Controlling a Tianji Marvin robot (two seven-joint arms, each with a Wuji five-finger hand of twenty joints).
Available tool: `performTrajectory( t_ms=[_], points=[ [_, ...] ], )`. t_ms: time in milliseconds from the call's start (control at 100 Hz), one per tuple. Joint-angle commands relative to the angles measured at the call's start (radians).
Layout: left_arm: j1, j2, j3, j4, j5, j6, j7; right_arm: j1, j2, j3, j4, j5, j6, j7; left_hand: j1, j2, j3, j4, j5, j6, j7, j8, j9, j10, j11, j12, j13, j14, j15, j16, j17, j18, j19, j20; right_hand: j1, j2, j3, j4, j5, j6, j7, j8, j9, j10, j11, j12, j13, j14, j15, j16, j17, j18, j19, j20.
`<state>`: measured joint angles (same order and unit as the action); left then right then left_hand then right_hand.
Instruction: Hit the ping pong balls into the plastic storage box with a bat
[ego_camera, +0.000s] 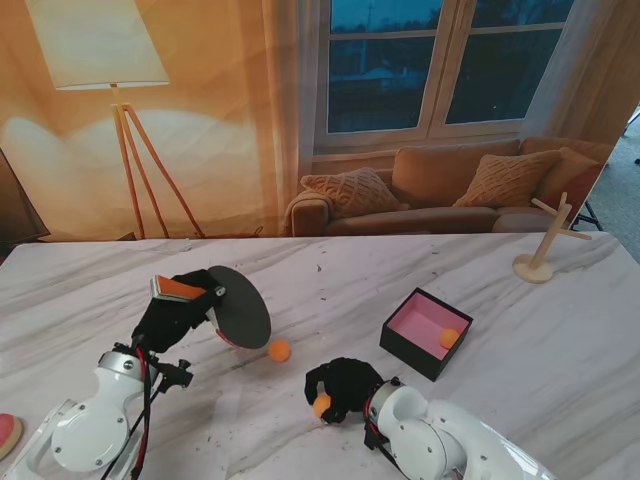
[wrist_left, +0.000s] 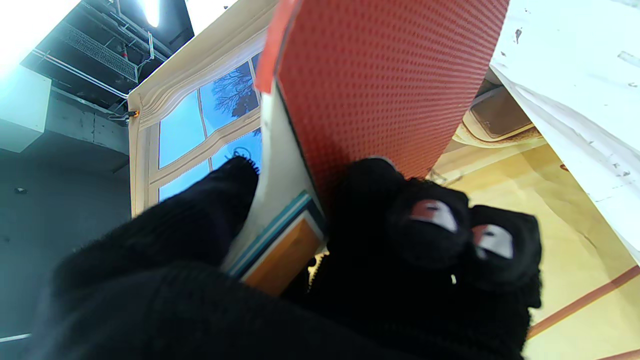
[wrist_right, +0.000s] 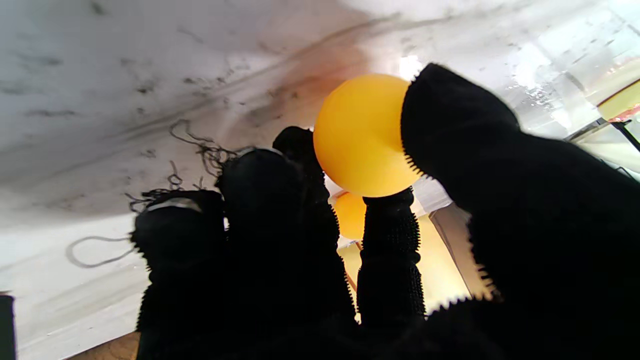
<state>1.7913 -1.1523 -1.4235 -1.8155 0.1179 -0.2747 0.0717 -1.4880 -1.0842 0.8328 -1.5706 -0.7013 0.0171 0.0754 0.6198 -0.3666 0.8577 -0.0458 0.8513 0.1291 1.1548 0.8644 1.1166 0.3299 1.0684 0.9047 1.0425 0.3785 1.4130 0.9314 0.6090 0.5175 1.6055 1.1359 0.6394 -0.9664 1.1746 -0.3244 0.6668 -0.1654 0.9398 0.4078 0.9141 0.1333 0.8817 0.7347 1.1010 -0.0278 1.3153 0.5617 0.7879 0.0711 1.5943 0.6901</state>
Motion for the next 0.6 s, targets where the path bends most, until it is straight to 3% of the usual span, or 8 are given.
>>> performTrajectory(
  t_ms=[0,590],
  points=[
    [-0.003,-0.003,0.002,0.003,-0.004,0.003,-0.013,-0.004,0.004,-0.005,-0.008,0.0,0.005,-0.016,0.022,0.043,0.013,0.008,0.043,0.034,0.057,0.017,0.012,-0.039,-0.017,0.009,0.035,0.016,0.024,-0.003,-0.007,-0.094,0.032,-0.047,0.051,0.047,0.176,0.032,0.143,0.008,0.184,0.027,0.1,-0.047,0.051,-0.002,0.036,-0.028,-0.006,-0.007,0.03,0.019,0.064,-0.02],
    [-0.05,-0.004,0.021,0.031,-0.011,0.021,-0.018,-0.013,0.007,0.063,-0.085,0.032,-0.016,0.028,0.021,0.043,0.014,0.008,0.044,0.034,0.057,0.018,0.014,-0.04,-0.016,0.01,0.037,0.017,0.024,-0.004,-0.006,-0.095,0.033,-0.047,0.043,0.047,0.19,0.026,0.182,0.011,0.205,0.029,0.113,-0.032,0.052,0.004,0.052,-0.03,-0.006,0.004,0.044,0.023,0.076,-0.038]
  ],
)
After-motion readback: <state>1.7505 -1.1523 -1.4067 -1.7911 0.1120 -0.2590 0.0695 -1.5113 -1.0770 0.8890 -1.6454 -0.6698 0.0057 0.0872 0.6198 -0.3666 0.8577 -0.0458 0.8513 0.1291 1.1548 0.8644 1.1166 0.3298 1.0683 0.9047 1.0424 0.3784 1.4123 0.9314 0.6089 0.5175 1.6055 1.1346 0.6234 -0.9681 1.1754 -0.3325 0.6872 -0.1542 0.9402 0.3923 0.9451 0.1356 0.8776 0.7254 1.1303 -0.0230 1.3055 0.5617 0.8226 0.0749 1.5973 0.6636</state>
